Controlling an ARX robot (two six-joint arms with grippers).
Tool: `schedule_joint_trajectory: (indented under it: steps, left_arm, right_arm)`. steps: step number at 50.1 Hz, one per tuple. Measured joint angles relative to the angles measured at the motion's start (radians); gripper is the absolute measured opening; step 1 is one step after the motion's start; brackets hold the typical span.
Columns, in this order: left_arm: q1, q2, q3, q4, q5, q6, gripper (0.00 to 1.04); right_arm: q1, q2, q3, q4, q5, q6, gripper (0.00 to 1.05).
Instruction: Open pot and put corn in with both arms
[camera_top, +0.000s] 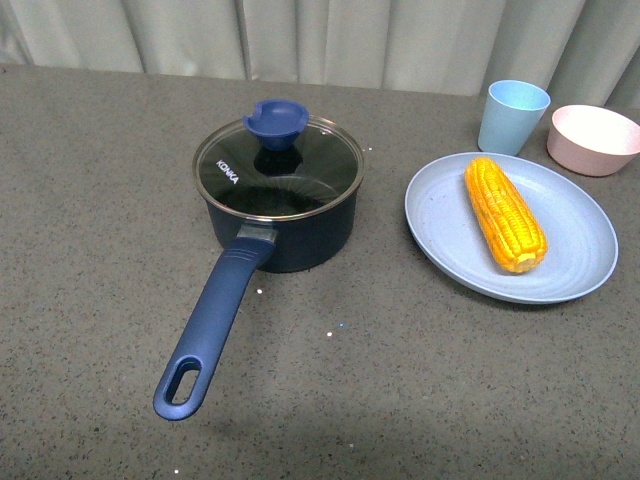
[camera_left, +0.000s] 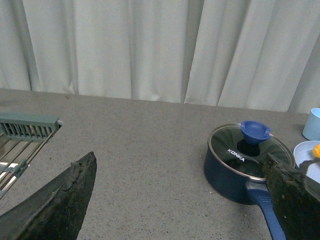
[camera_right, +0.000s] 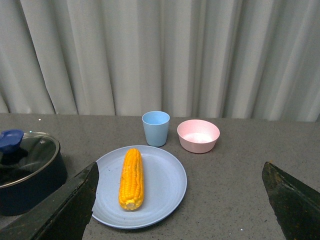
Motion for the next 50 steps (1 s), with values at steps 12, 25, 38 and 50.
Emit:
schedule_joint_trajectory:
  steps: [12, 25, 38, 50]
  left_arm:
    - [0.0, 0.0, 0.0, 0.0, 0.0, 0.0, 0.98]
    - [-0.089, 0.241, 0.005, 0.204, -0.282, -0.037, 0.98]
    - [-0.176, 1.026, 0.159, 0.824, -0.27, -0.098, 0.98]
    - [-0.257, 1.477, 0.373, 0.89, -0.232, -0.165, 0.98]
  right_arm:
    - [0.0, 0.0, 0.0, 0.0, 0.0, 0.0, 0.96]
    - [0.0, 0.0, 0.0, 0.0, 0.0, 0.0, 0.96]
    - [0.0, 0.0, 0.0, 0.0, 0.0, 0.0, 0.96]
    - [0.0, 0.0, 0.0, 0.0, 0.0, 0.0, 0.96]
